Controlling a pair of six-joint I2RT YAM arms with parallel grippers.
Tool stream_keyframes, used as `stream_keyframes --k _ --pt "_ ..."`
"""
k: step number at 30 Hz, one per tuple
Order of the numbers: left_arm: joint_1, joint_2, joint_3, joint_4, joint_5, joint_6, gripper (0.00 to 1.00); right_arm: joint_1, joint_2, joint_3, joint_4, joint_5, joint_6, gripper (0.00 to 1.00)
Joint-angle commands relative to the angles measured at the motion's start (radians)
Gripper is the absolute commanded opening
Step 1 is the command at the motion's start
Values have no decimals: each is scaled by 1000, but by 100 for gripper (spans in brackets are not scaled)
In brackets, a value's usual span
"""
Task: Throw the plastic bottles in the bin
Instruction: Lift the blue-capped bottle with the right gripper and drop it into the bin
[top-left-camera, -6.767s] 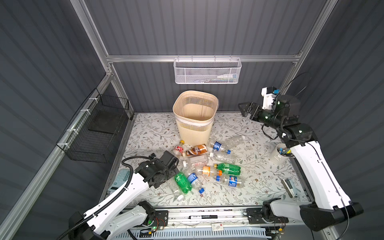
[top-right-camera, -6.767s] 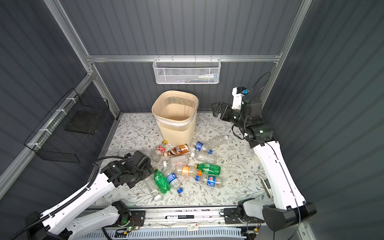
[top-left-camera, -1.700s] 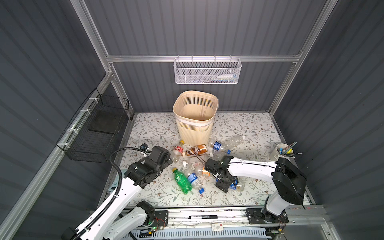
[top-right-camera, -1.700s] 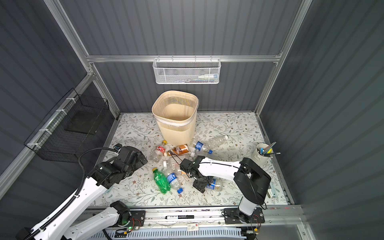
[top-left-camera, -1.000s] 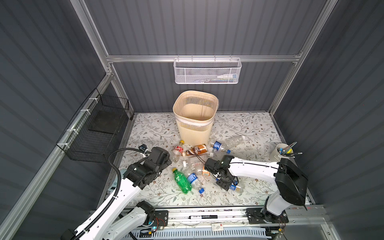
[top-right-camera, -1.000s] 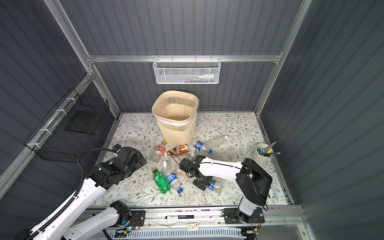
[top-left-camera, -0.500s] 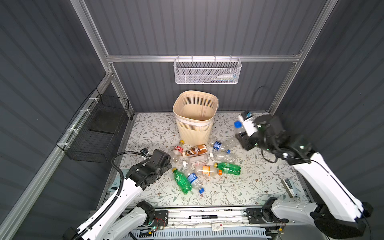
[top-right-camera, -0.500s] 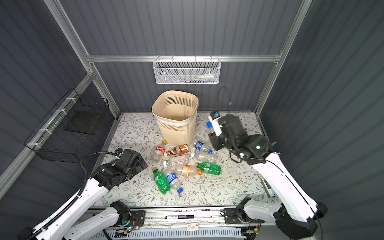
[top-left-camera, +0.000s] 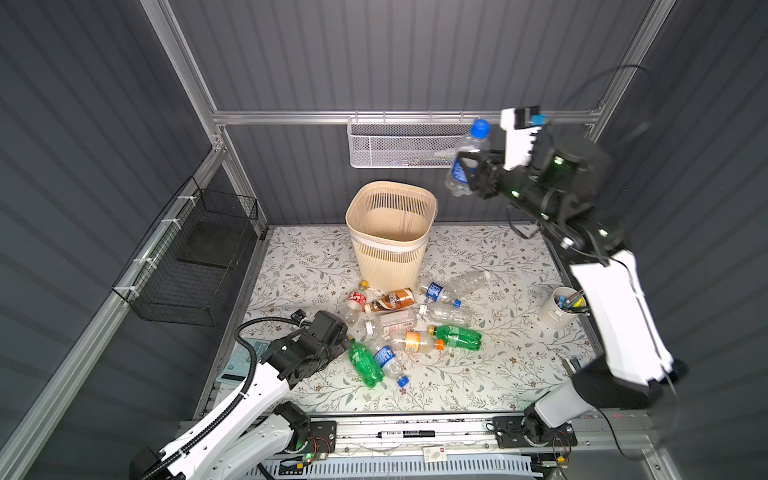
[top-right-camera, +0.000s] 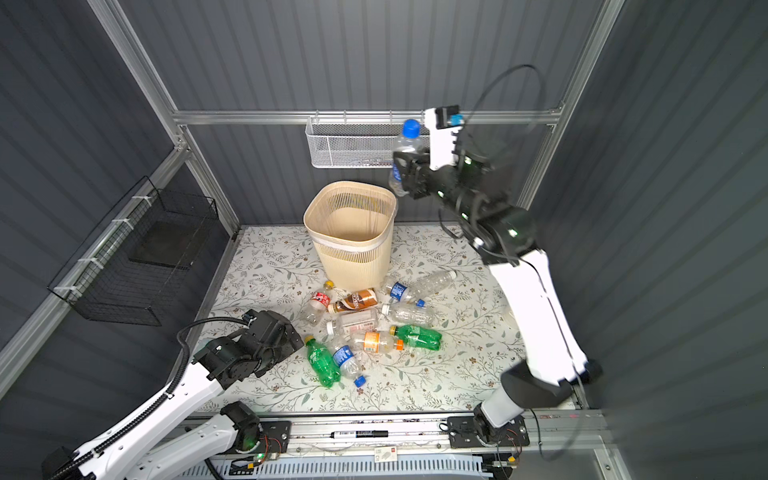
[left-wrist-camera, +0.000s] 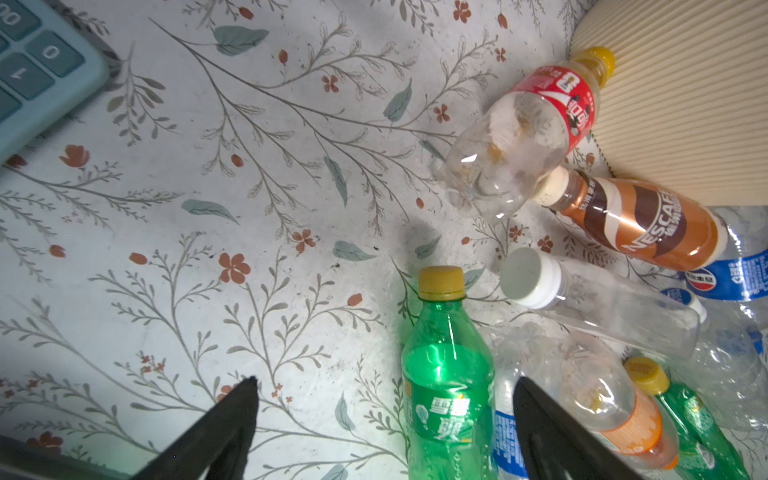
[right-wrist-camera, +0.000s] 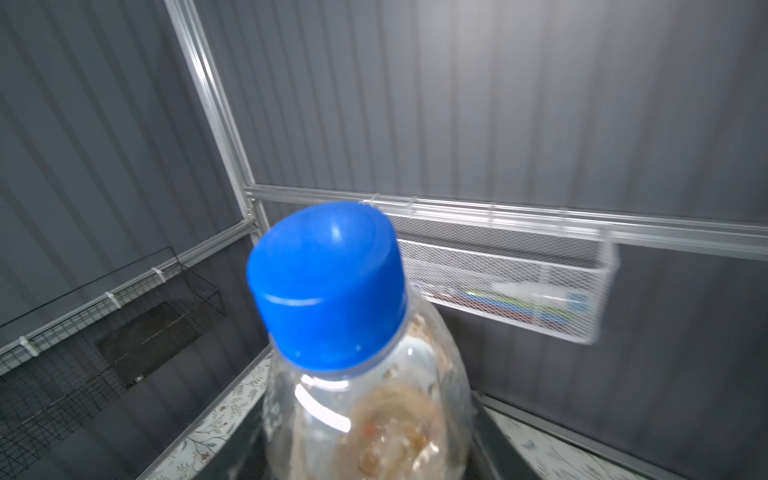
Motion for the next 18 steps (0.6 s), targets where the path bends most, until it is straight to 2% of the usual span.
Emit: stream_keyframes --k 1,3,4,6,11,18 --pt "-57 24 -9 6 -20 -70 96 2 252 284 -262 -175 80 69" --pt "-90 44 -4 0 -26 -93 96 -16 339 439 -367 -135 107 88" --pt "-103 54 1 -4 -22 -105 96 -25 335 448 -372 -120 118 98" --pt "-127 66 12 -16 -20 -124 97 -36 259 359 -329 -67 123 99" --pt "-186 76 49 -47 -33 -162 97 -52 -92 -167 -52 38 125 99" --pt "-265 99 34 0 -18 -241 93 -132 -396 -617 -14 88 157 99"
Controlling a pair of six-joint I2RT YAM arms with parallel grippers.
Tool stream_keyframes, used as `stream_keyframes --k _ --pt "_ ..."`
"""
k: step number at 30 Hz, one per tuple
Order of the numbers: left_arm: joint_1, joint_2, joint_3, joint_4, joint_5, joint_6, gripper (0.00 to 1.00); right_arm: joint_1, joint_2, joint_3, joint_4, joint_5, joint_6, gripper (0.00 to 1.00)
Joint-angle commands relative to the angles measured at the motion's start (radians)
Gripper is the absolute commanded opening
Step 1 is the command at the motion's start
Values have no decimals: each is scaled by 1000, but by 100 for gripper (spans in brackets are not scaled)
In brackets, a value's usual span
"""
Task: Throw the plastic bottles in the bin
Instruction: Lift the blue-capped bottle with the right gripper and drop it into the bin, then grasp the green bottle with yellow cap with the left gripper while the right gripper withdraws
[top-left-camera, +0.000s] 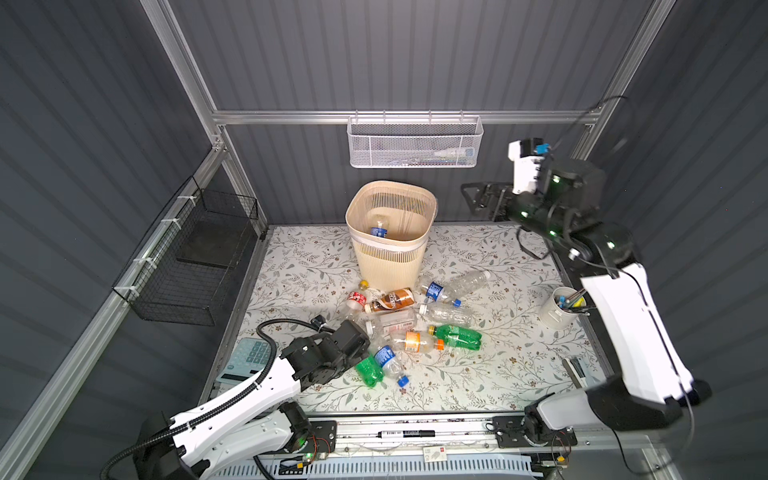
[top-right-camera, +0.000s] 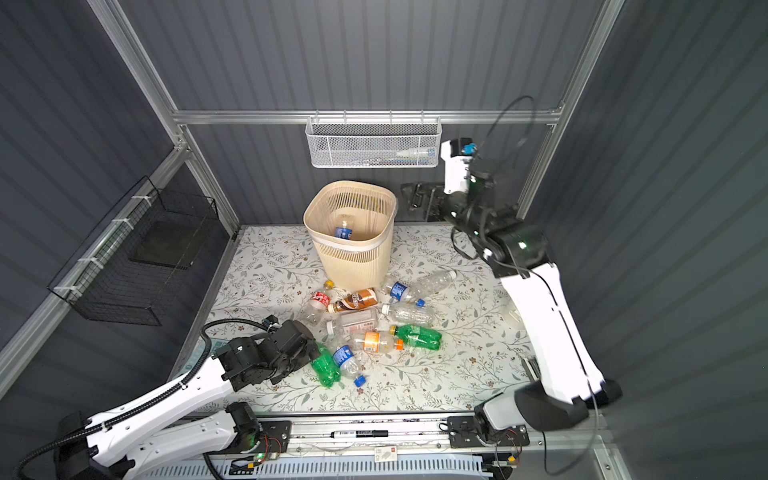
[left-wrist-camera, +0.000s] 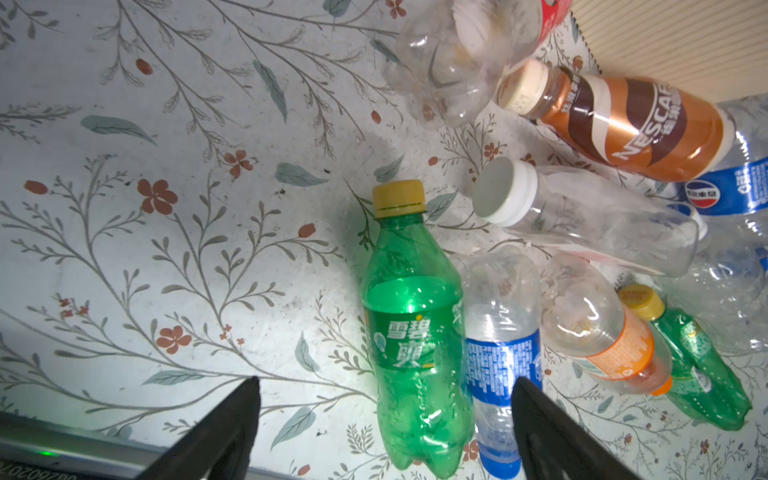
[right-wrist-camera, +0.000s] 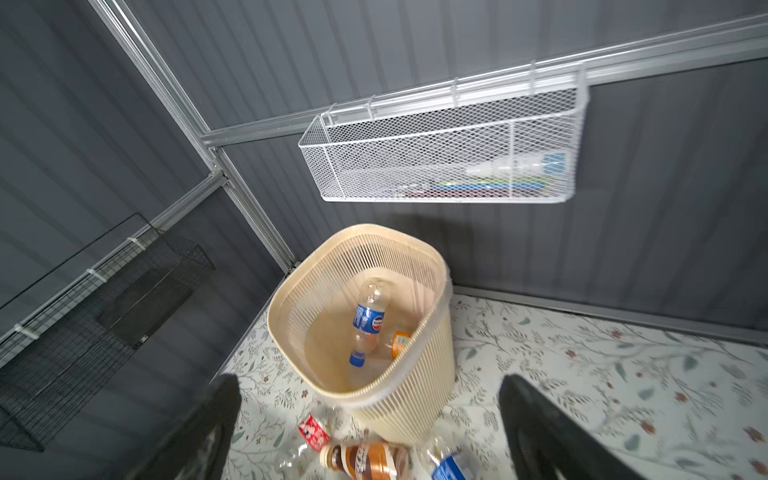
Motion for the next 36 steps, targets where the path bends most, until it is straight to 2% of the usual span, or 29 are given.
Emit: stream_keyframes --k 1,7,12,16,20,26,31,36 --pt "-30 8 -6 28 0 -73 93 -49 -60 -203 33 29 44 99" --pt "-47 44 -72 170 51 -104 86 -148 -263 -585 35 4 112 99" --pt "-48 92 -92 210 71 -89 86 -188 -367 -798 22 -14 128 99" --pt "-48 127 -148 317 105 -95 85 -208 -410 -910 6 -21 140 99" --pt "-48 183 -166 345 128 -95 82 -216 -452 -982 11 -10 146 99" --pt "-47 207 -181 362 129 -105 71 -227 -479 -1018 0 -1 148 99" --pt "-45 182 -205 359 122 -125 58 -230 -471 -1022 -8 -6 145 99" --pt "-43 109 -250 367 92 -148 50 -233 -466 -1022 1 -26 140 99"
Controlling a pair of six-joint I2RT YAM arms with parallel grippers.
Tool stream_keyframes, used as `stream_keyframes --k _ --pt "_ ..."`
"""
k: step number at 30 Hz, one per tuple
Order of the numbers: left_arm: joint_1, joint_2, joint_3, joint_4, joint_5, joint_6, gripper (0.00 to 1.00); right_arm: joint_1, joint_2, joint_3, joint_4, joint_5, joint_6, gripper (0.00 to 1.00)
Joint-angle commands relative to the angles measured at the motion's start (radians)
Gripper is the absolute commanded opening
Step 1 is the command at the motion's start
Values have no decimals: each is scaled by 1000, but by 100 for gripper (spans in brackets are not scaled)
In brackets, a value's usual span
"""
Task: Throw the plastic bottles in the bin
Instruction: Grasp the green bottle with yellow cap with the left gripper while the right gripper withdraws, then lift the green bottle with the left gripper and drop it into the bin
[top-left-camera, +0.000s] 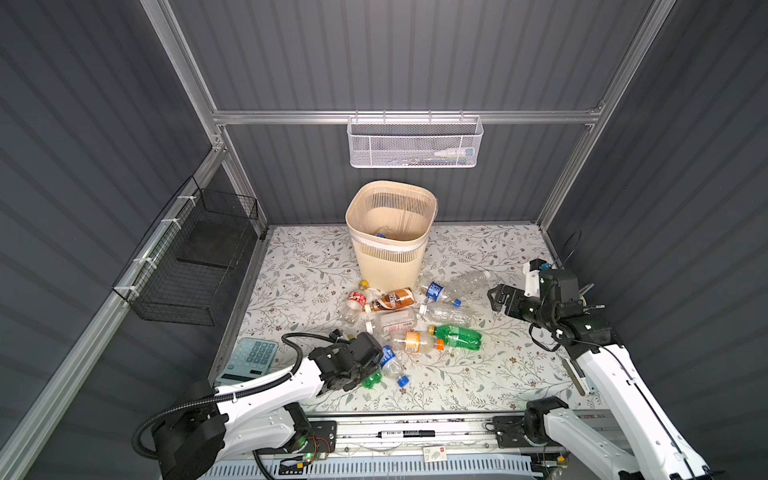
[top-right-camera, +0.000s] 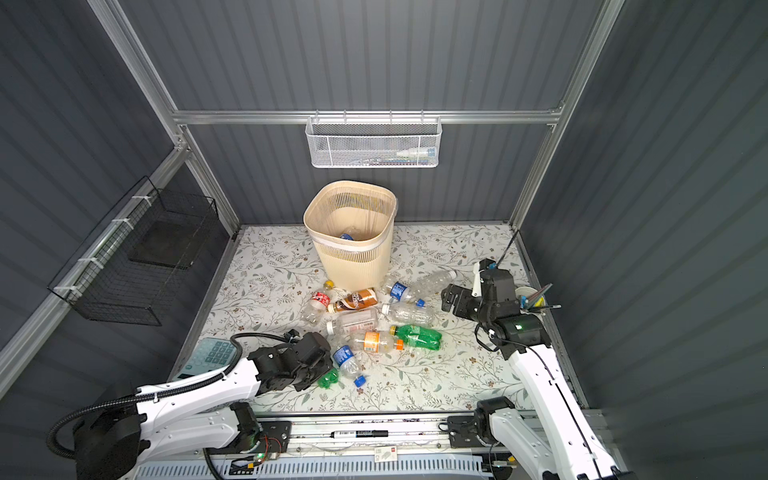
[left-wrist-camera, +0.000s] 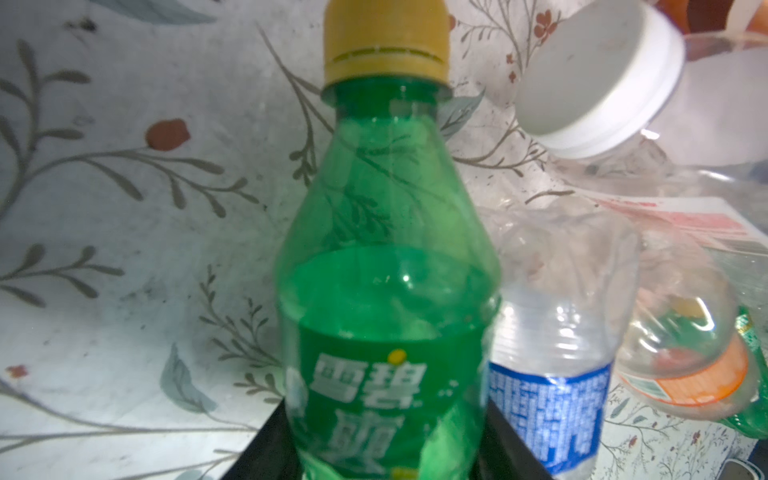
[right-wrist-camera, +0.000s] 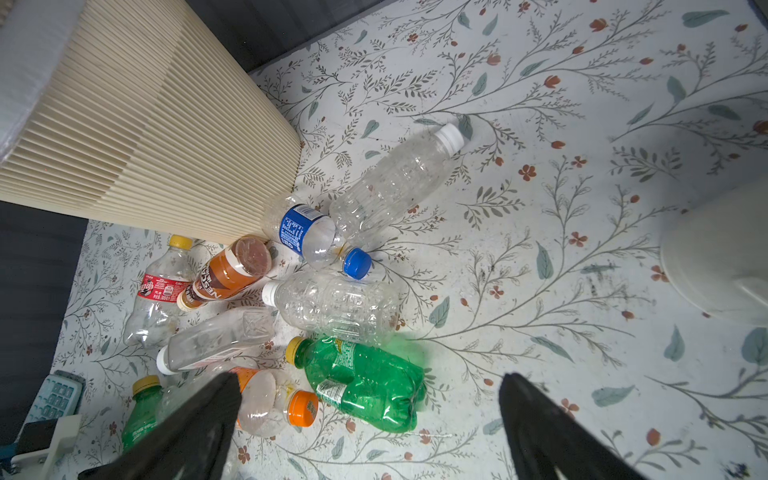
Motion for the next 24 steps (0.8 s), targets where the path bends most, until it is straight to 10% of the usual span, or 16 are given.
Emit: stream_keyframes --k 1,7,13,20,24 --pt "-4 -50 -35 -40 -37 -30 49 -7 2 -12 3 -12 -3 99" --pt "-5 -149 171 -282 -229 81 49 -19 -6 -2 -2 5 -28 99" --pt "-5 -159 735 -560 -651 437 49 -59 -46 17 13 36 -41 99" --pt "-3 -52 1076 -80 -793 1103 49 -104 -139 5 71 73 11 99" --pt "36 115 1149 69 -698 1238 49 -109 -169 2 90 53 23 99"
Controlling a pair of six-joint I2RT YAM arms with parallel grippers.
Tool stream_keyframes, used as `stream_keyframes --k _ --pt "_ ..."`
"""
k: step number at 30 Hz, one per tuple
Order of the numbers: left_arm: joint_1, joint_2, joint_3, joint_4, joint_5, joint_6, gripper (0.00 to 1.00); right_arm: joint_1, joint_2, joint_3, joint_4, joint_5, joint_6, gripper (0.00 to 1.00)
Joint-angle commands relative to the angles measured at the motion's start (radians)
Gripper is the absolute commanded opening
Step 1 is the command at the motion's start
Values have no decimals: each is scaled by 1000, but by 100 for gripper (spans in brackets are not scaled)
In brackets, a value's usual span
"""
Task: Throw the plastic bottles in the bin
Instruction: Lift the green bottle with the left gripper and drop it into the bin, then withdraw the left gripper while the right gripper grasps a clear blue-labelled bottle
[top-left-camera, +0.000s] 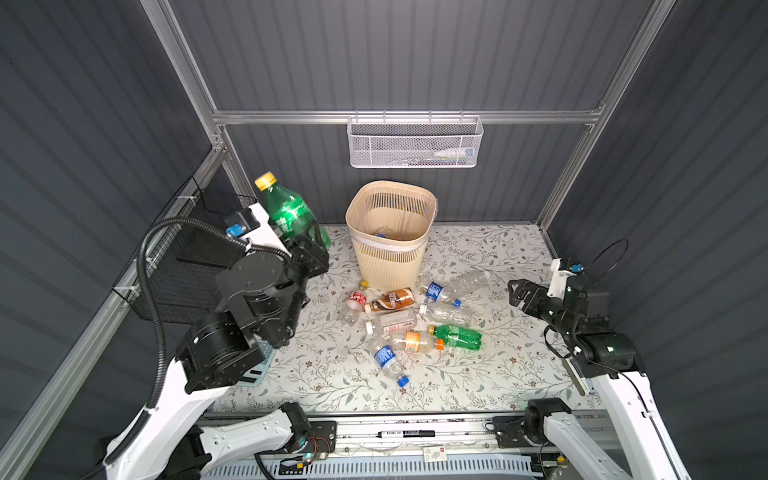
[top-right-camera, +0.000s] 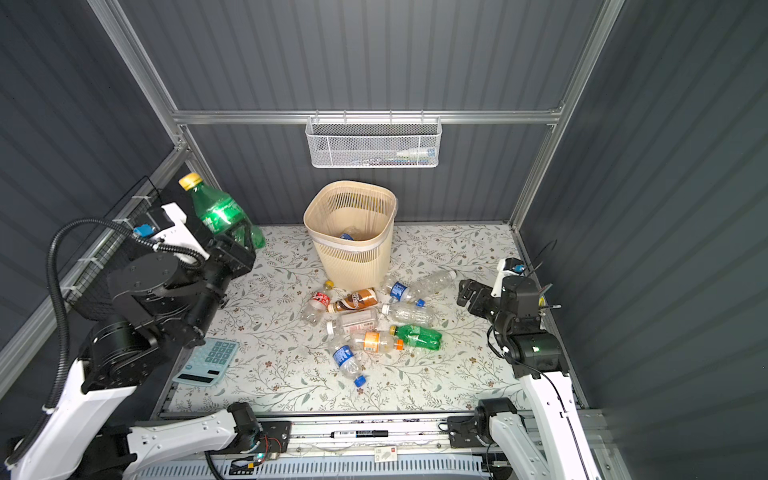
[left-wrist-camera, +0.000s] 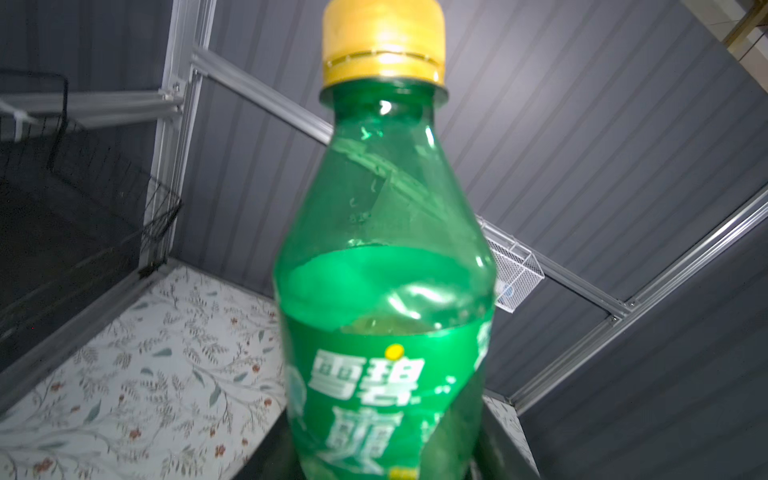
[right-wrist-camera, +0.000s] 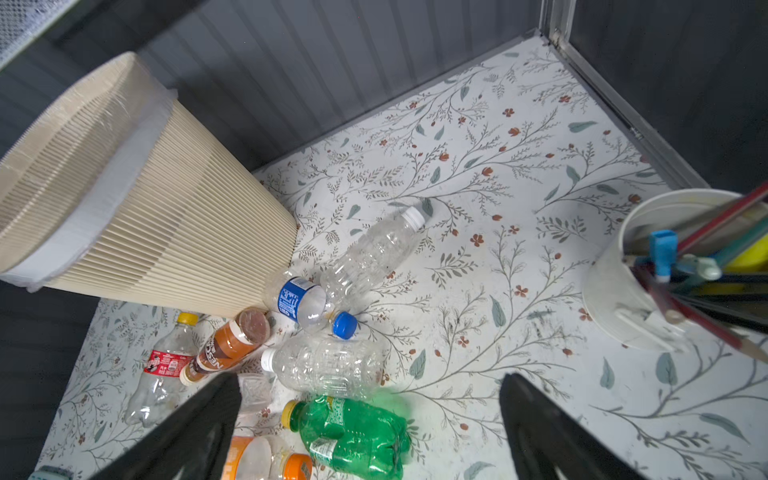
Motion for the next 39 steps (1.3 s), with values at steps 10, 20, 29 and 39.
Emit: stream_keyframes --k 10,20,29,39 --pt "402 795 479 -51 990 -4 70 -5 87 58 -37 -220 -44 99" --pt "399 494 231 117 787 44 100 -7 80 27 -106 -149 -22 99" --pt "399 274 -35 87 738 35 100 18 134 -5 -97 -201 39 98" --pt "397 -25 -423 -11 558 -106 100 386 269 23 -117 -7 33 96"
